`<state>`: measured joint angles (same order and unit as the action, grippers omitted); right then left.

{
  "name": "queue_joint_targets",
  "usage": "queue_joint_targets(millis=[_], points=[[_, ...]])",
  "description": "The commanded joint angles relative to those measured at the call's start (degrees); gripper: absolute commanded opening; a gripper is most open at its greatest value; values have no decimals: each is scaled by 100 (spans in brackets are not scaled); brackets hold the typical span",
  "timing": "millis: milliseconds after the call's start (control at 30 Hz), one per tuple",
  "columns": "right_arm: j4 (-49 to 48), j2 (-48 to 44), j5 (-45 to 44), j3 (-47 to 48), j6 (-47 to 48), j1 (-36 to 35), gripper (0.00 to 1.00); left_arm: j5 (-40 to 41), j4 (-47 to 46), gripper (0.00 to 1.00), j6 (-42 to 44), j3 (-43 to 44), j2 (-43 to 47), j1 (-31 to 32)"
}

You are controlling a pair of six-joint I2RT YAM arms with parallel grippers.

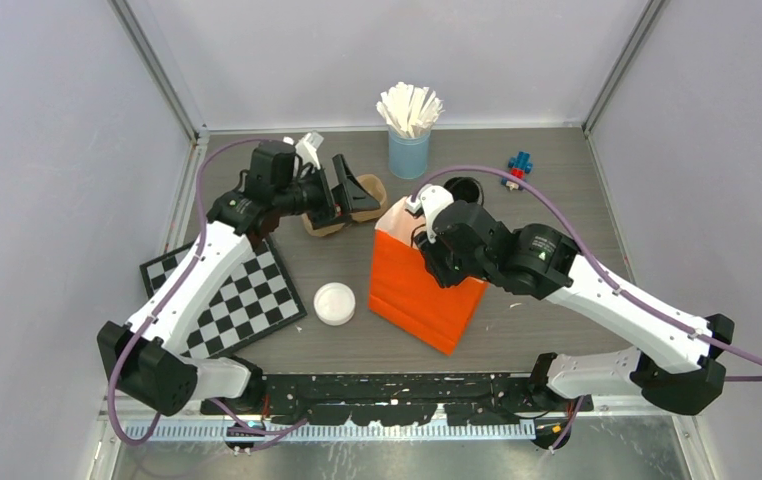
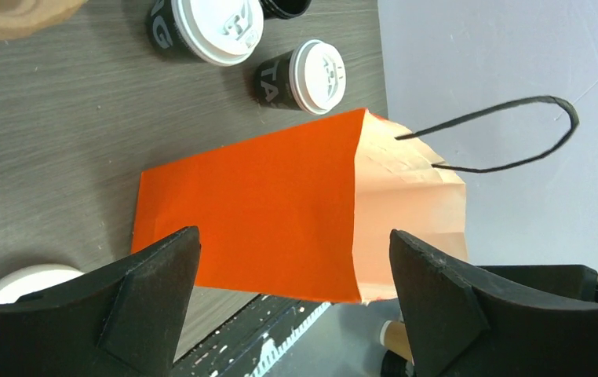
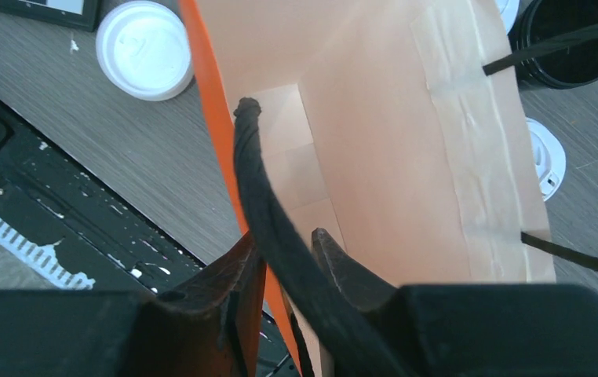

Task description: Pack the takeout coffee

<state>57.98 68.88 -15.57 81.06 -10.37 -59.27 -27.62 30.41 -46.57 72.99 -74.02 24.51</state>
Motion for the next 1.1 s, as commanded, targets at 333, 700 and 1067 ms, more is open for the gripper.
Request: queue_joint_targets(millis=[333, 700, 1067], points=[[-137, -303, 467, -94, -599, -35, 36, 163, 1356, 91, 1581, 1609, -933, 713], [-31, -217, 541, -10, -825, -34, 38, 443, 2164, 68, 2435, 2195, -1300, 1126], [547, -161, 1058, 451, -1200, -34, 49, 143, 1847, 5, 2517, 2216, -1313, 1188]])
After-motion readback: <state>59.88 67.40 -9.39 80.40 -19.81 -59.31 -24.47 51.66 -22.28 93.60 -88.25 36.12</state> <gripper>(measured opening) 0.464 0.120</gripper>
